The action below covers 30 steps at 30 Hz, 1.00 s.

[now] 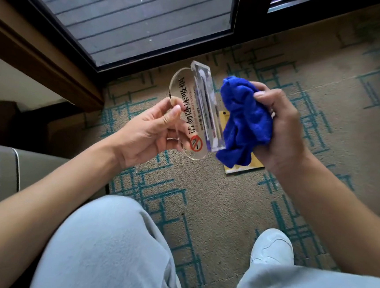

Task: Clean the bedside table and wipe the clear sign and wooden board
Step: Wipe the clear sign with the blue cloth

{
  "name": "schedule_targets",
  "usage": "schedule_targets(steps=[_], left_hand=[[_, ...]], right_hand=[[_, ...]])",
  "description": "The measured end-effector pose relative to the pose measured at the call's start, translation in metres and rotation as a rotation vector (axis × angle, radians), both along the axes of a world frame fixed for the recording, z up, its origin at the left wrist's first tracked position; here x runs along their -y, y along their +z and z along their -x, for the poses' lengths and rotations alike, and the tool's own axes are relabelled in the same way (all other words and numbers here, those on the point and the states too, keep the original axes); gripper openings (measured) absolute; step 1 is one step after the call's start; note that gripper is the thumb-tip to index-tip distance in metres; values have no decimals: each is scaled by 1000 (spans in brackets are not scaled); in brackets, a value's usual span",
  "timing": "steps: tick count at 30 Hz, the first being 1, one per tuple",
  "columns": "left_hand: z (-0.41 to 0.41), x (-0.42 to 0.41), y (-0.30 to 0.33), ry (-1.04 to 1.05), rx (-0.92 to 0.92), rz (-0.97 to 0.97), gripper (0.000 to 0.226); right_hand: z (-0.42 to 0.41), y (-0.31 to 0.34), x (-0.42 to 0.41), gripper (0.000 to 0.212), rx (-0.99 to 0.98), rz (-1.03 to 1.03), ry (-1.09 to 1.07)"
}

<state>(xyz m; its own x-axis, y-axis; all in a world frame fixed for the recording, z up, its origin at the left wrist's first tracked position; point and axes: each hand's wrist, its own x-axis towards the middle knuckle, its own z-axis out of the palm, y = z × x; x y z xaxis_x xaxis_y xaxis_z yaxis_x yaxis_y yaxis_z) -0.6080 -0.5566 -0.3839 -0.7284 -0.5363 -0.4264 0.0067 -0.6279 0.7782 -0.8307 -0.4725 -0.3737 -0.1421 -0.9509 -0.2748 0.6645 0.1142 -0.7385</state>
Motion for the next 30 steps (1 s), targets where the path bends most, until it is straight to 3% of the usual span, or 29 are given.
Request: schedule_targets(steps=[3,8,10,13,15,18,22,24,27,30], left_hand=[[-2,-2,3,-108,-44,21,18],[4,-6,9,-60,37,238,7],[2,-6,12,-87,98,463,9],[2,-6,17,-146,244,956,18],[3,-5,22,-130,253,1107,18],[2,-3,23,-148,278,1314,17],[2,-2,24,-172,311,1399,17],[3,-2,24,-174,331,1430,17],[4,0,24,-160,409,1502,21],[6,0,27,-98,492,1552,37]], right_hand=[[6,-2,1,23,-41,-12,36],[9,-12,-3,34,-116,24,230],[11,-13,-6,25,-239,-39,237],[17,-19,-3,19,-393,-235,175],[17,-23,-5,27,-357,-363,205],[11,-20,-12,37,-269,-353,393],[6,-14,-15,30,-236,-317,464],[5,-14,-13,21,-368,-322,428],[4,-16,-12,27,-604,-286,401],[3,-12,-11,13,-654,-273,324]])
